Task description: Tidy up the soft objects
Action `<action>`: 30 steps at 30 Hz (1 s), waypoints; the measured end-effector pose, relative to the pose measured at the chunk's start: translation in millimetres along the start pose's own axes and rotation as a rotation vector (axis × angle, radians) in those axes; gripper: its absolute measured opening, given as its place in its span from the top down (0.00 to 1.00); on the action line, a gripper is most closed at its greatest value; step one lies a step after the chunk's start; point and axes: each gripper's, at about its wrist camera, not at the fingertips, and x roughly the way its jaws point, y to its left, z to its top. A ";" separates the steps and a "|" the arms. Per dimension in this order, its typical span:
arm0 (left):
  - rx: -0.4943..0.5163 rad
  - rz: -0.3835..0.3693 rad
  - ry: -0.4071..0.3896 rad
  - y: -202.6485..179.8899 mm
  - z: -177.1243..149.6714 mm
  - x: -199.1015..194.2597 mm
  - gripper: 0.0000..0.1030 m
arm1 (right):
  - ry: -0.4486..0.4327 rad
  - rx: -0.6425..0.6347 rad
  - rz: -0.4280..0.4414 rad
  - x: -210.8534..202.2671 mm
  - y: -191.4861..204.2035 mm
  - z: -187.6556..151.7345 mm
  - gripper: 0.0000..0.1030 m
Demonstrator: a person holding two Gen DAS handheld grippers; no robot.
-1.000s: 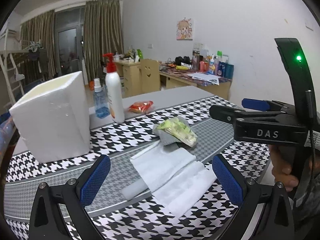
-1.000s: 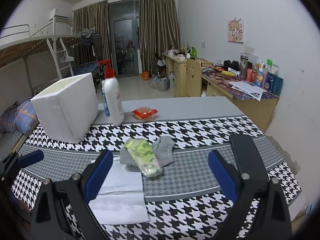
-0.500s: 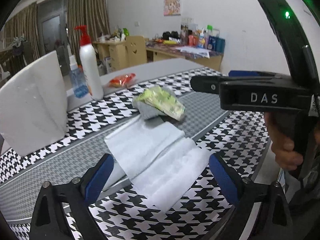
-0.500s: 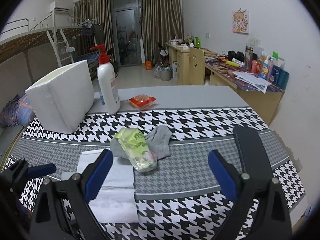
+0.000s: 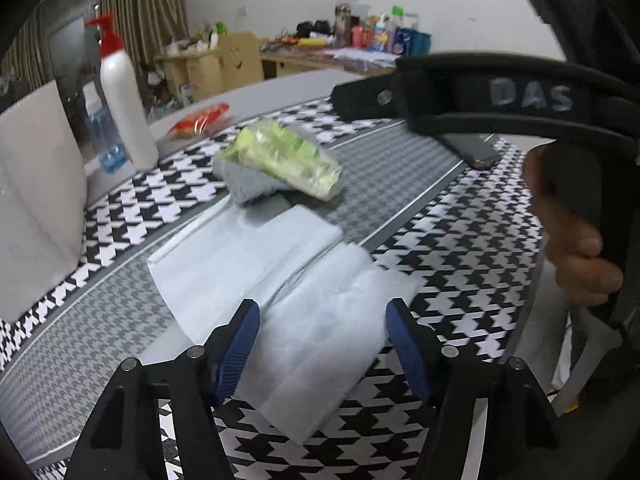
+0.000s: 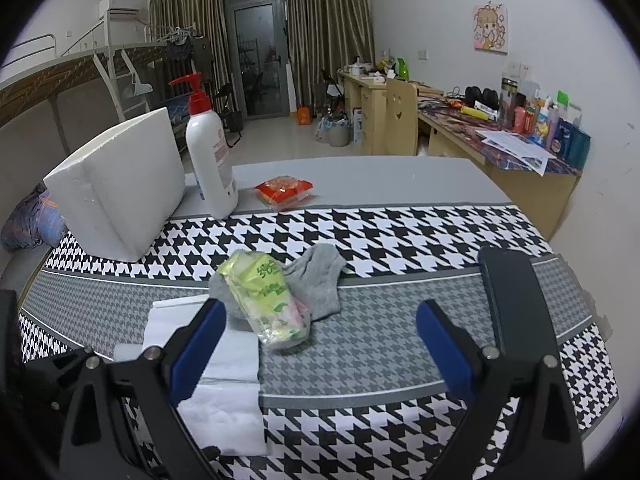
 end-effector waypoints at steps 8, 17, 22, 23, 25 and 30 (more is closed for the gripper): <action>0.023 0.022 0.005 1.5 2.4 11.5 0.47 | 0.049 -0.021 0.012 16.3 -3.9 -2.7 0.05; -0.002 0.032 -0.003 17.0 2.2 10.1 0.93 | 0.075 -0.076 0.080 29.9 12.7 2.6 0.05; -0.004 0.018 0.001 21.3 -0.7 8.1 0.96 | 0.081 -0.125 0.103 35.7 25.3 5.1 0.05; -0.009 0.017 0.001 22.0 -2.0 7.4 0.96 | 0.079 -0.132 0.111 36.1 26.8 5.9 0.07; -0.021 0.019 -0.001 26.0 -3.3 6.1 0.96 | 0.086 -0.141 0.125 38.7 29.1 7.3 0.12; -0.016 0.003 -0.009 27.6 -10.0 -0.4 0.96 | 0.131 -0.135 0.155 52.1 29.3 8.6 0.26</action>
